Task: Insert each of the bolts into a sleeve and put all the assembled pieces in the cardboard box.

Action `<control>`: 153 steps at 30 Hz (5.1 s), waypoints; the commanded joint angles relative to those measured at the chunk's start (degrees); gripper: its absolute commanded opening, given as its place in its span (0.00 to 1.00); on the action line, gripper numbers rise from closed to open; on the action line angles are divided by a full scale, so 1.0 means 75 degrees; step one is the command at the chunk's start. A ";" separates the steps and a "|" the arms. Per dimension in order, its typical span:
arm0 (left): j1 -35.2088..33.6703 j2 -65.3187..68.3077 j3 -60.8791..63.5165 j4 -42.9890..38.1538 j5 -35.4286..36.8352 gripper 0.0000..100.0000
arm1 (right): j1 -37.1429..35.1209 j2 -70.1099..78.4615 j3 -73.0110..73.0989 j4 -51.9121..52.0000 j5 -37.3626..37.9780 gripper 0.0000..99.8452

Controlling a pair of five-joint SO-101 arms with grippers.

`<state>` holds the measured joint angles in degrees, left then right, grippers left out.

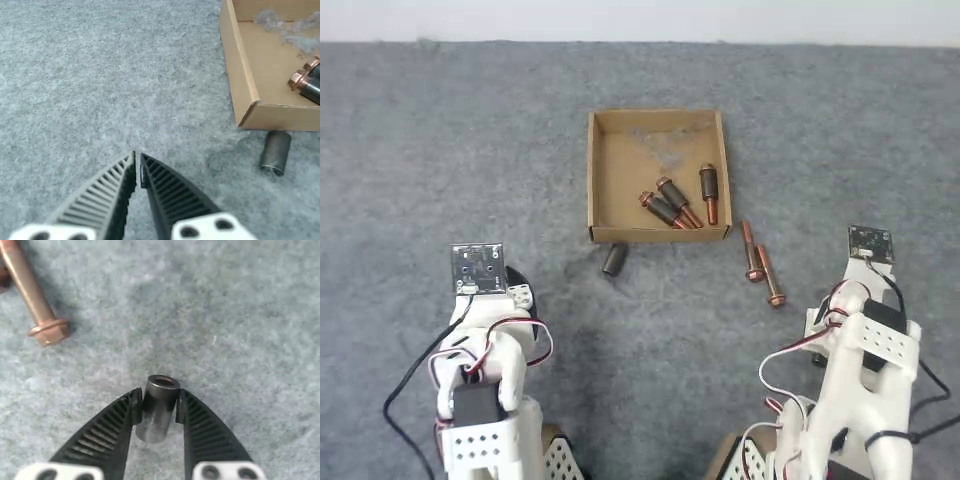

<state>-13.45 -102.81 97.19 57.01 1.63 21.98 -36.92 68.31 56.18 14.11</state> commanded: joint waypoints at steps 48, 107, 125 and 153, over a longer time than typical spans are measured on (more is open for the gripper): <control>0.1793 0.0621 -0.2081 0.0375 0.0094 0.01 | -0.0182 0.1119 -0.0492 -0.0369 -0.0094 0.01; 0.6716 1.6856 -1.1950 -0.3212 0.3118 0.12 | -0.0182 0.1119 -0.0539 -0.0627 -0.0363 0.01; 0.6564 1.9645 -1.6510 0.0703 0.3681 0.07 | -0.0193 0.1119 -0.0539 -0.0651 -0.0363 0.01; 0.6318 1.9692 -1.6803 0.1946 0.3352 0.15 | -0.0193 0.1119 -0.0551 -0.0662 -0.0363 0.01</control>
<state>37.36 48.66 -29.76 72.84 27.03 21.27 -28.57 66.90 52.57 11.65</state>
